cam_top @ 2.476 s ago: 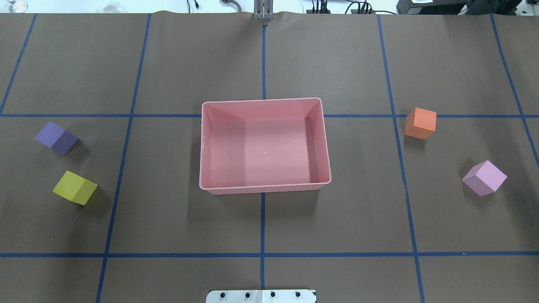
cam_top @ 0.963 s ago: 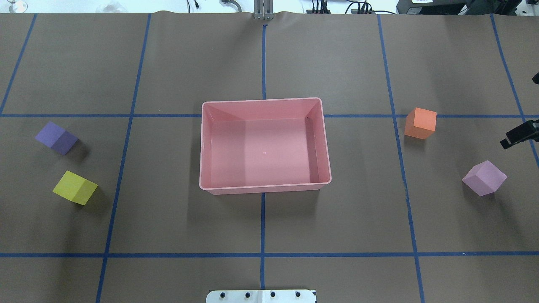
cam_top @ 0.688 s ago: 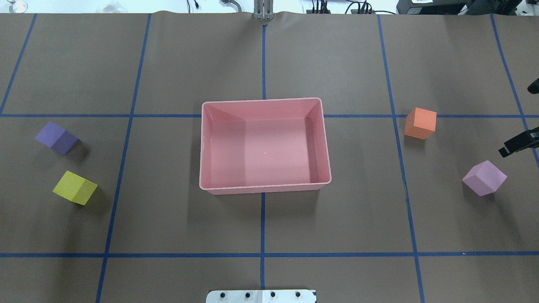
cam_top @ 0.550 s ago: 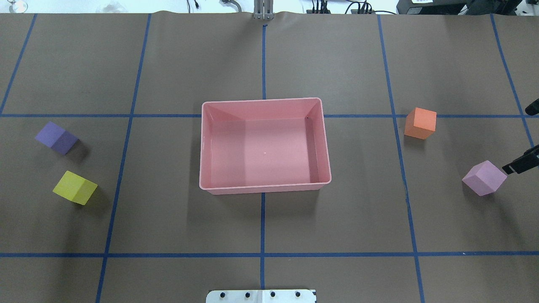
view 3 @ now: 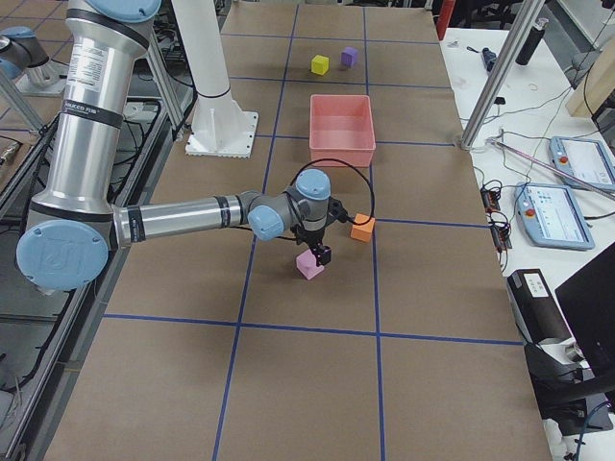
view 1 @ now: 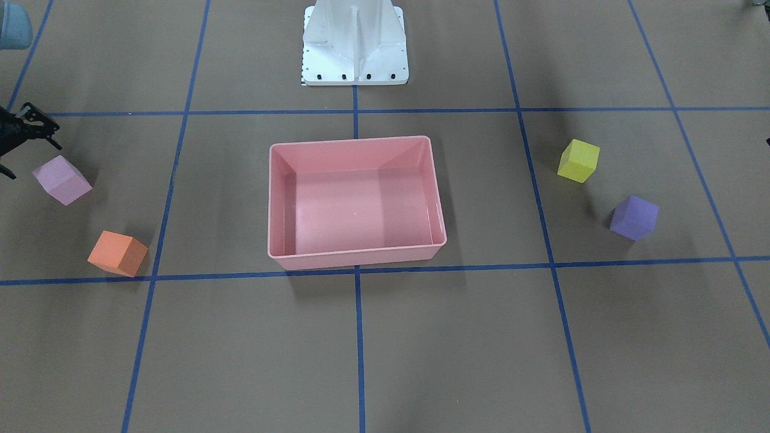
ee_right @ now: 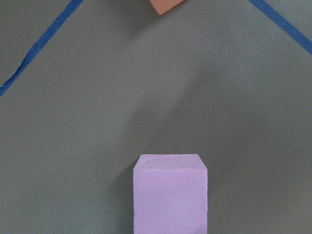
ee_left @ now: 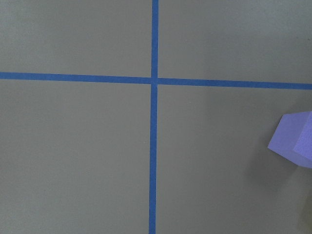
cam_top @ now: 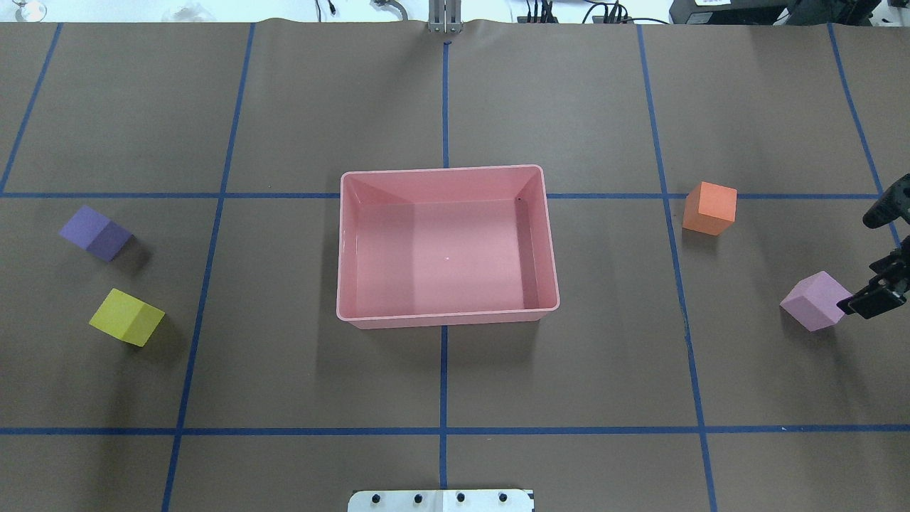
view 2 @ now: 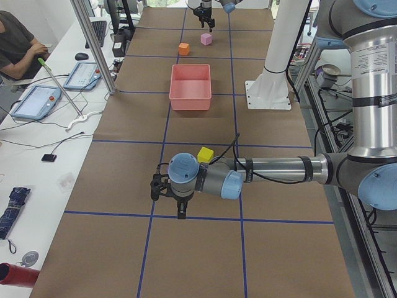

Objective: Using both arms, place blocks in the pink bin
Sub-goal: 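Close the right gripper on the light pink cube and lift it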

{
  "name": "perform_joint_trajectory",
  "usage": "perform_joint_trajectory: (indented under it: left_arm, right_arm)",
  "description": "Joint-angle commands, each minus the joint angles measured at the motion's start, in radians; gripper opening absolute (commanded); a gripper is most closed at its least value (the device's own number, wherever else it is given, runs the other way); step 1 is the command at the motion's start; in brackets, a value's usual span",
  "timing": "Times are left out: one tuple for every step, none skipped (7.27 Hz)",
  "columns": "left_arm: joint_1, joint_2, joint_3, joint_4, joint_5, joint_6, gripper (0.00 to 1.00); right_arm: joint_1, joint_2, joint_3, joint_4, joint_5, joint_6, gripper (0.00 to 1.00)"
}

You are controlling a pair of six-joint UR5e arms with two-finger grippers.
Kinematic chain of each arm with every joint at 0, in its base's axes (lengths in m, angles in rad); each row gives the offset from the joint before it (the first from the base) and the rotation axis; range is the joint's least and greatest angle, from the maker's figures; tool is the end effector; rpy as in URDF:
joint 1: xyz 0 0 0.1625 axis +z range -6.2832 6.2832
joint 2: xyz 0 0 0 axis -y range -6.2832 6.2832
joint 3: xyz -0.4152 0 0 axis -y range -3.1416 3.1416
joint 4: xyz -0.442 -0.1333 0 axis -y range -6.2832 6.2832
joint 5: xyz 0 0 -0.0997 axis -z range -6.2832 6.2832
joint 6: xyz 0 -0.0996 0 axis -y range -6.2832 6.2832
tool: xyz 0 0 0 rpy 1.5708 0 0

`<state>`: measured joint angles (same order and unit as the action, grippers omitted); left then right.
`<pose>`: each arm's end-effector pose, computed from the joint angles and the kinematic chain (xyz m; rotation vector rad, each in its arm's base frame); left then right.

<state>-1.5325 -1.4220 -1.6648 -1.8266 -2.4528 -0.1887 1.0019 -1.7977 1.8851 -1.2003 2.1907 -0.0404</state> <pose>-0.0376 -0.4919 0.6394 0.0870 0.8944 -0.0515 -0.1908 -0.4384 0.5571 0.2747 -0.7193 -0.7215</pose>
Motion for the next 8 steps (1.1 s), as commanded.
perform_joint_trajectory:
  left_arm:
    - [0.000,0.000,-0.001,0.001,0.000,0.000,1.00]
    - [0.000,0.000,0.000,0.001,0.000,0.000,1.00]
    - [0.002,0.000,-0.001,0.001,0.000,-0.002,1.00]
    - [0.000,0.000,0.000,0.001,0.000,0.000,1.00]
    - [0.000,0.000,0.000,0.000,0.000,-0.002,1.00]
    - [0.000,0.000,-0.003,0.000,0.000,-0.002,1.00]
    - [0.000,0.000,-0.003,0.000,0.000,-0.002,1.00]
    - [0.000,0.000,-0.003,0.000,0.000,-0.002,1.00]
  right_arm:
    - [-0.044,0.011,-0.026,0.002,-0.048,-0.001,0.99]
    - [-0.048,0.032,-0.041,0.004,-0.043,0.004,0.99]
    - [-0.049,0.050,-0.078,0.005,-0.036,0.008,0.99]
    - [-0.049,0.079,-0.108,0.010,-0.032,0.008,0.99]
    - [-0.051,0.080,-0.119,0.010,-0.032,0.011,0.98]
    - [-0.063,0.080,-0.132,0.008,-0.031,0.016,0.98]
    - [-0.068,0.080,-0.132,0.007,-0.028,0.016,0.97]
    - [-0.068,0.080,-0.135,0.005,-0.002,0.017,0.72]
